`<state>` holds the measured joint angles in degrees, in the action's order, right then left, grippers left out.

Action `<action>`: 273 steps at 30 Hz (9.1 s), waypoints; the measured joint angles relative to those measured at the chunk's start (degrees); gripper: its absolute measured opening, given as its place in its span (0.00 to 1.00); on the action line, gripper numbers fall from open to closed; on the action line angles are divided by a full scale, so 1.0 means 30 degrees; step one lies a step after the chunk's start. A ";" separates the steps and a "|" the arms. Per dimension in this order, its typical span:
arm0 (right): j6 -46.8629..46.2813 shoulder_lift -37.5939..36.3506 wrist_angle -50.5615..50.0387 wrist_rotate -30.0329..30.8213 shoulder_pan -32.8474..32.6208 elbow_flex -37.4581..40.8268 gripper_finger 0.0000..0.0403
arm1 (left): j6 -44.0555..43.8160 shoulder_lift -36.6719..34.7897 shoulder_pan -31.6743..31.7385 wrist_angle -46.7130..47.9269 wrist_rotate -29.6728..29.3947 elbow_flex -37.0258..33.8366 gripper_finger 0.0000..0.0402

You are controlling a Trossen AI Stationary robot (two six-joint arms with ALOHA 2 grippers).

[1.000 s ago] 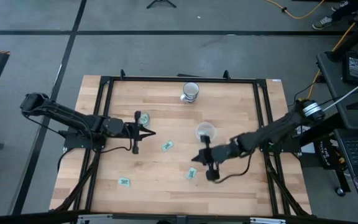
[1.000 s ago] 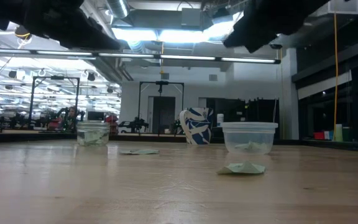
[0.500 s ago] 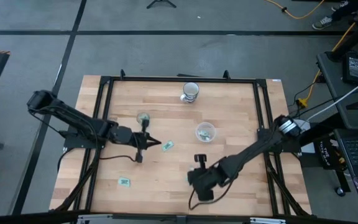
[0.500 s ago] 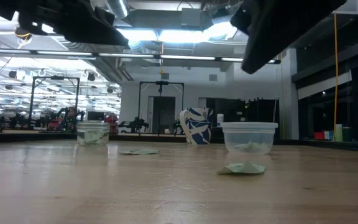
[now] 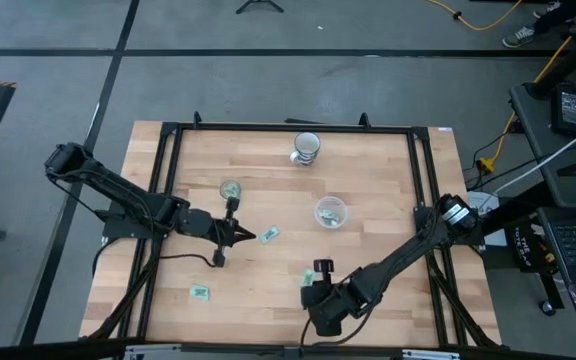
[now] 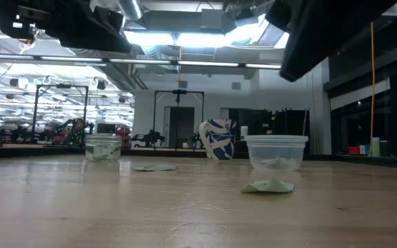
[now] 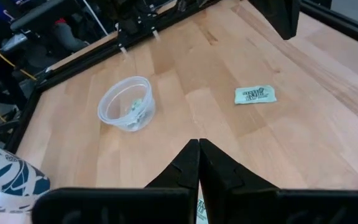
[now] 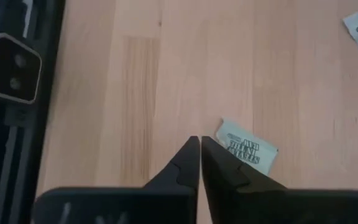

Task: Pick and place Stevia / Truvia into bins
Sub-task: Put the stevia packet into the transparent container, then put the stevia packet into the transparent cup

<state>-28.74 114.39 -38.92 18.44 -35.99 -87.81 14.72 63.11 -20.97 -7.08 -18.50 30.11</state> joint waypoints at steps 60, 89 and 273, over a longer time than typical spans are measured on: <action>-0.1201 0.0015 0.7475 0.0000 0.1121 0.6047 0.41 | -0.0663 0.0000 0.0000 0.0731 -0.0532 -0.0017 0.00; -0.1281 0.1065 0.8137 0.0116 0.1289 0.5989 0.02 | -0.0663 0.0000 0.0000 0.0876 -0.0532 -0.0017 0.00; 1.2015 -1.0601 2.2731 -0.5200 1.0979 1.9067 0.01 | -1.0029 0.5794 0.1559 -0.4423 -0.2000 -0.0988 0.41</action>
<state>7.31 82.59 29.28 2.84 -3.05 -30.61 -15.37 80.49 -16.29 -20.35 -24.50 27.15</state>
